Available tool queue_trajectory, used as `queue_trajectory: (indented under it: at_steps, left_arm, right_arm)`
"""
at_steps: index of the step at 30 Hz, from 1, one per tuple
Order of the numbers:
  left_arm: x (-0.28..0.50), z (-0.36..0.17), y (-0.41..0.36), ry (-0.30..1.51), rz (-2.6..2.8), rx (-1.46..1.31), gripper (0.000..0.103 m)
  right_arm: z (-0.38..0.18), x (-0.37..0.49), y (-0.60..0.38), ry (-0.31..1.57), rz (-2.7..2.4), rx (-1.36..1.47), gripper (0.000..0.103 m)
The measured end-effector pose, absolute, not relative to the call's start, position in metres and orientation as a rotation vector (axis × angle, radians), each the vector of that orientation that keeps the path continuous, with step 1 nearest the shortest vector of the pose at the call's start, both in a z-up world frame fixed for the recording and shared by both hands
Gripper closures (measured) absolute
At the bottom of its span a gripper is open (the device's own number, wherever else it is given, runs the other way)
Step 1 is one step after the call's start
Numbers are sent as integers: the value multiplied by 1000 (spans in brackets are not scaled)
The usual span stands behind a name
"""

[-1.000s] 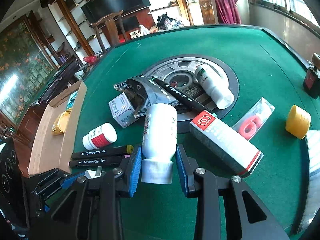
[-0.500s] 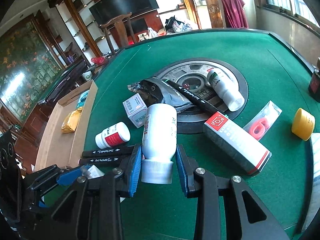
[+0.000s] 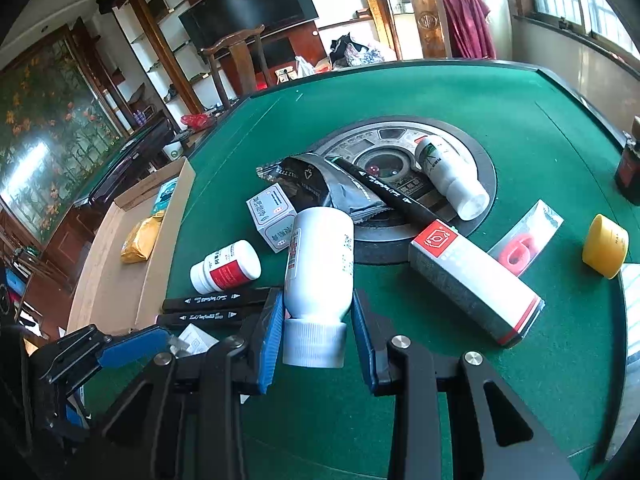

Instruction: Organize objects

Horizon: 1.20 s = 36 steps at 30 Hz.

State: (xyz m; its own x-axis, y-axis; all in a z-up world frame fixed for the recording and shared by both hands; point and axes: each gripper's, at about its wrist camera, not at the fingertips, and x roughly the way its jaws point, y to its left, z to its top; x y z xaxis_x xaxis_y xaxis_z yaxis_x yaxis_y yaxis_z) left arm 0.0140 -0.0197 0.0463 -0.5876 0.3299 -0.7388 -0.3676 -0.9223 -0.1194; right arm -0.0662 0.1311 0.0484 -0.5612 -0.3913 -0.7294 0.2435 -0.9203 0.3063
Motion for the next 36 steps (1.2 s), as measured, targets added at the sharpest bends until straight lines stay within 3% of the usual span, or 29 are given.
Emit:
queue_trajectory:
  at_steps: [7, 10, 12, 19, 36]
  left_arm:
    - [9, 38, -11, 110, 2492, -1168, 46]
    - [1, 32, -16, -1, 2455, -1161, 46]
    - [-2, 28, -20, -47, 2450, -1178, 55]
    - [1, 34, -36, -132, 2470, -1143, 59]
    - [26, 103, -139, -329, 2654, -941, 58]
  right_arm:
    - [46, -69, 132, -248, -2478, 1233, 70]
    - [46, -68, 131, -247, -2476, 1231, 70]
    - [45, -68, 131, -244, -2474, 1230, 70]
    - [45, -67, 130, -252, -2473, 1221, 70]
    - [57, -57, 92, -212, -2379, 1174, 70]
